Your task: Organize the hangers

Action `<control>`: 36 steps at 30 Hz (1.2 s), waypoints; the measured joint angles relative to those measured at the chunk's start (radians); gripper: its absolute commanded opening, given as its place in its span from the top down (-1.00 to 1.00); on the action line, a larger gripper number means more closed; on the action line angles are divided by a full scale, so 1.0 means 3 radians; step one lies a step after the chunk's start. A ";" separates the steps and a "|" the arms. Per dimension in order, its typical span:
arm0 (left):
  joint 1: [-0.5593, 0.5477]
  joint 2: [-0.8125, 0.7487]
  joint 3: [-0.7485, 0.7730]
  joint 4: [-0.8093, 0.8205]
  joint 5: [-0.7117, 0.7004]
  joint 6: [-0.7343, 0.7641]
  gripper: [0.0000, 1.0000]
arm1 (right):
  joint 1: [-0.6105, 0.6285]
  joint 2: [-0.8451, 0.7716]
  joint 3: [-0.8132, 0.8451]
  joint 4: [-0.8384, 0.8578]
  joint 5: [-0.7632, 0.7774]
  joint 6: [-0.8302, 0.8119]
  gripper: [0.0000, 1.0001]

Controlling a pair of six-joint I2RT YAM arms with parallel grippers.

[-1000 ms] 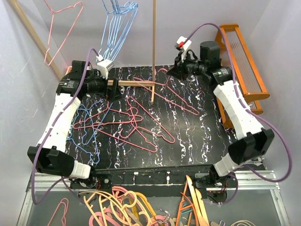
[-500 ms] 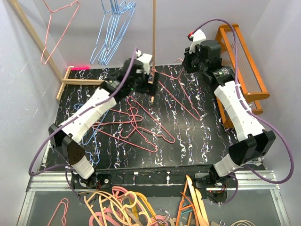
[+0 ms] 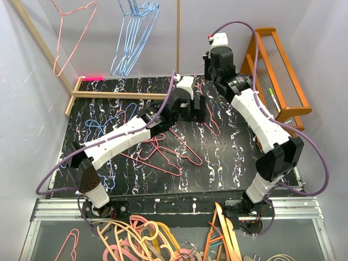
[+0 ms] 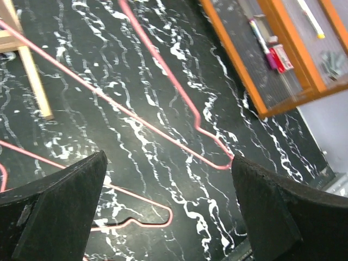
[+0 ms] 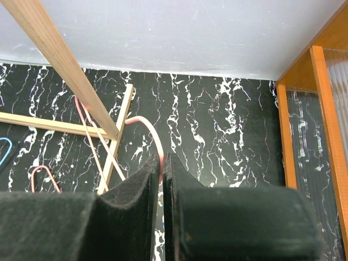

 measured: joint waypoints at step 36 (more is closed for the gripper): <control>-0.0526 0.0459 0.0014 0.0365 -0.0233 -0.0006 0.54 | 0.0020 -0.0412 -0.0072 -0.0117 -0.0577 0.0626 0.85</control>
